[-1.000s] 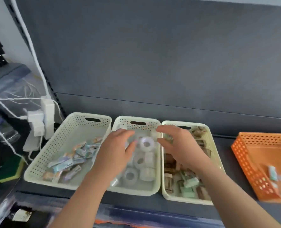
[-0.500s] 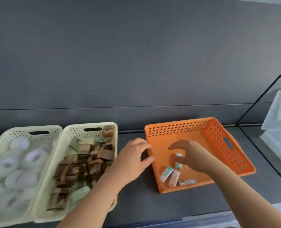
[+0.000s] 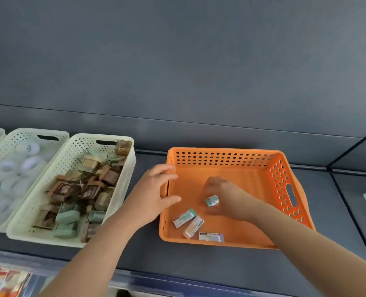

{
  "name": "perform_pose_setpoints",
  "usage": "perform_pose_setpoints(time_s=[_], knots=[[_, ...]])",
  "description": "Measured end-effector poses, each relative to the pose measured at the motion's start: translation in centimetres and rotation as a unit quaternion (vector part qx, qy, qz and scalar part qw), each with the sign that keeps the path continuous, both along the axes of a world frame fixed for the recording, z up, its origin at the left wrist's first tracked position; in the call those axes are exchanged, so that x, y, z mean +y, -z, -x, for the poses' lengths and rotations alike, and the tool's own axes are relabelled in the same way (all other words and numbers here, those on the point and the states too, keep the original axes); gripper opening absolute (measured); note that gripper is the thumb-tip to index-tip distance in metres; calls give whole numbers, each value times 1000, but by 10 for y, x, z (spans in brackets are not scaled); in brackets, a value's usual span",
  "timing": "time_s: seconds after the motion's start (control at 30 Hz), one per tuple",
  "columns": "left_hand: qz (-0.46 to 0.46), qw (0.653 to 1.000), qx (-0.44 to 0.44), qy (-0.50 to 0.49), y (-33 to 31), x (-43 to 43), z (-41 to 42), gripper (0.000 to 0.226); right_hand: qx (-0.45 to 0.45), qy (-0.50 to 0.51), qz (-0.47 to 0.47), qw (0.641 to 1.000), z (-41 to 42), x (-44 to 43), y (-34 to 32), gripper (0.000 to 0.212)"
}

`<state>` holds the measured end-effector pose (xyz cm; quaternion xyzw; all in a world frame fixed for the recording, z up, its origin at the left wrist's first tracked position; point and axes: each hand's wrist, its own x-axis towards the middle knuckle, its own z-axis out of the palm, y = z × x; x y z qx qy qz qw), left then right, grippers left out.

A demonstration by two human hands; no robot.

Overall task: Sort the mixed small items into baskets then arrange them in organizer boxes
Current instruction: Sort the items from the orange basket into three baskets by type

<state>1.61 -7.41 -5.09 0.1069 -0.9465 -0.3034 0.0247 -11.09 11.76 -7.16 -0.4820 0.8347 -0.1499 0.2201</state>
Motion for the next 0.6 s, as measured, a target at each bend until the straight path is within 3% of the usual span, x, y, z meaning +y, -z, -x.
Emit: perform_pose_setpoints(time_s=[0.1,0.3,0.6], knots=[[3,1000,-6,-13,1,7,-1,55,-29,-79,1,996,-9,-11,4,26],[-8,1000,-9,-24,3,8,-1,55,-13,-131,-15,991,-7,-15,15,26],[-13,999,4,-29,5,9,-3,52,61,-62,-27,996,18,-1,15,32]])
